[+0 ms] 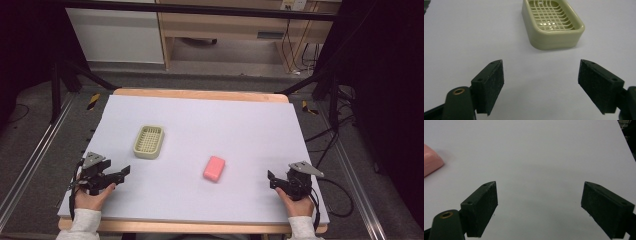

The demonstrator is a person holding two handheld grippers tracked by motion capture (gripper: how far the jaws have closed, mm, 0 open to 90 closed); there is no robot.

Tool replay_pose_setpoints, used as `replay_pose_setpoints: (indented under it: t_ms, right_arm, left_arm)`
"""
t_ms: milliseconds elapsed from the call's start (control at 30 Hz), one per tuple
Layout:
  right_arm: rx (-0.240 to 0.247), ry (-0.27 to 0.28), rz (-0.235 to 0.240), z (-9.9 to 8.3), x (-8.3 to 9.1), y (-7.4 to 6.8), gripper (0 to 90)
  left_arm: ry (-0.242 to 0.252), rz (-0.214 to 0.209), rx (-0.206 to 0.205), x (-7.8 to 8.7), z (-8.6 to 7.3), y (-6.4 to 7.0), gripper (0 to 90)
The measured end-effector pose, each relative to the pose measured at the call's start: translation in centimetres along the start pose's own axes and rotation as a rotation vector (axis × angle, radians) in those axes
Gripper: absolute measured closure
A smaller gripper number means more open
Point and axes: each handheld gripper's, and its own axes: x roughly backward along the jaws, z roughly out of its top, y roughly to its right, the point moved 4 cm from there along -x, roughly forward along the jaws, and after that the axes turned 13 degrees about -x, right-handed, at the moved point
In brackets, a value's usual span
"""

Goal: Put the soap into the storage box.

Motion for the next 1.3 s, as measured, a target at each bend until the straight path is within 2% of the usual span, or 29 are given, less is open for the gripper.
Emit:
replay_pose_setpoints:
  t_ms: [133, 433, 533, 900, 1300]
  right_arm:
    - [0.009, 0.017, -0.002, 0.1, 0.2, -0.4, 14.0]
    - [0.002, 0.010, -0.006, 0.0, 0.1, -0.1, 13.7]
    - [0.014, 0.003, -0.009, -0.1, -0.1, -0.3, 13.6]
    - [0.019, -0.002, -0.003, -0.1, -0.1, -0.3, 13.5]
    - [0.015, 0.002, -0.003, -0.1, -0.1, -0.4, 13.5]
  left_arm:
    - [0.011, -0.019, -0.007, 0.1, 0.5, 0.7, 21.1]
    - [0.010, -0.047, -0.037, -0.1, 1.0, 1.8, 23.8]
    - [0.012, -0.053, -0.047, -0.1, 1.2, 2.2, 24.0]
    - [0.007, -0.072, -0.058, -0.6, 1.8, 3.9, 24.9]
    - [0.019, -0.090, -0.069, -1.0, 2.4, 4.9, 24.4]
